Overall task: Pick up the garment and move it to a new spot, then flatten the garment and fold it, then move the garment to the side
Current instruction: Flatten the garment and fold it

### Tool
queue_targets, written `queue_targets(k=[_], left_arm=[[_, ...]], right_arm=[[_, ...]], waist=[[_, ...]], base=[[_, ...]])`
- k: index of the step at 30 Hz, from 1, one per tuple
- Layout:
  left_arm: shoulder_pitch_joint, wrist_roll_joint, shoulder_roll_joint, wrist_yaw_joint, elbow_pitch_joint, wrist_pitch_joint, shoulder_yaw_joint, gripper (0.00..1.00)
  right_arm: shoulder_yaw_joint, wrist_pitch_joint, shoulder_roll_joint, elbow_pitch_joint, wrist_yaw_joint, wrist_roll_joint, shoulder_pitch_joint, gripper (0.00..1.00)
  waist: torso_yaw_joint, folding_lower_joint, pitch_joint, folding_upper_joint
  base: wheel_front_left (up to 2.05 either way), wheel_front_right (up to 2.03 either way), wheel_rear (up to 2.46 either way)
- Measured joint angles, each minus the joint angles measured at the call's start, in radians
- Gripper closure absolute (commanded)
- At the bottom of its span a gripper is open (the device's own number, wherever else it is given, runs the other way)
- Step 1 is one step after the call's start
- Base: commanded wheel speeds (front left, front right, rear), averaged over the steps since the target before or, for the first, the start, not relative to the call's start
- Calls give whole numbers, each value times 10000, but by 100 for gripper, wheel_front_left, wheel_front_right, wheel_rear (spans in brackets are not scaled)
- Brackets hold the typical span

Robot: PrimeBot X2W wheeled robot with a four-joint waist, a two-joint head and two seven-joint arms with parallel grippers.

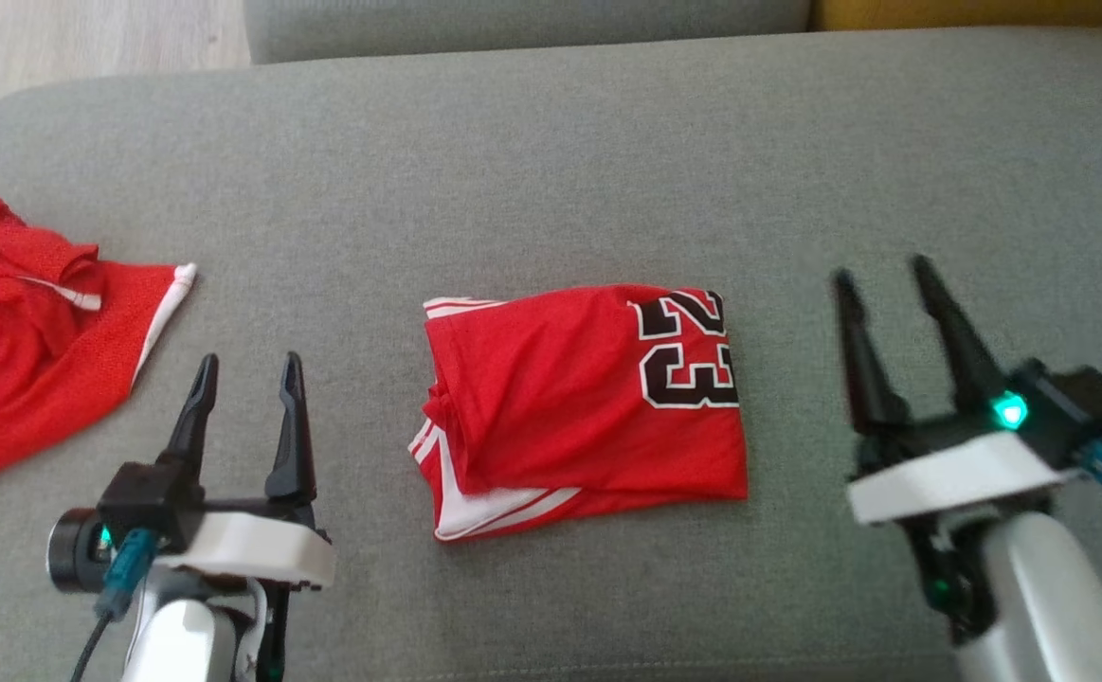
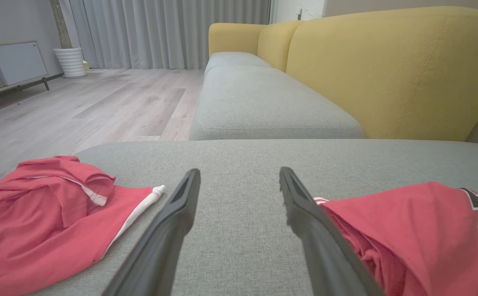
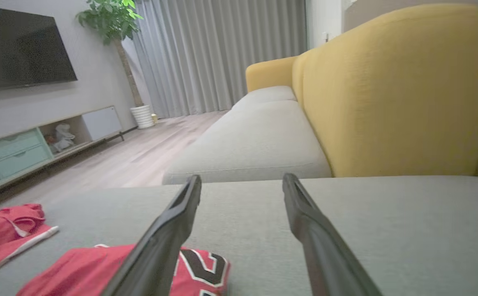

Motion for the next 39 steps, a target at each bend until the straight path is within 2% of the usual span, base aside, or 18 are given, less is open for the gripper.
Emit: queue_targets(k=[8,25,39], left_arm=[[465,-61,153,46,-228,196,-4,0],[1540,-184,295,128,-512,696,-100,0],[1814,-253,387,221,-560,786,-125,0]], right_arm=[[-855,476,94,-522,0,-581,1017,0],[-849,1080,276,-1200,0,-842,2416,0],[-859,1183,347,-1294,0,-844,2481,0]], waist=[[-41,0,-299,0],[-188,0,-1201,0],[-191,0,-1404,0]], base=[[0,0,0],[0,0,0],[0,0,0]])
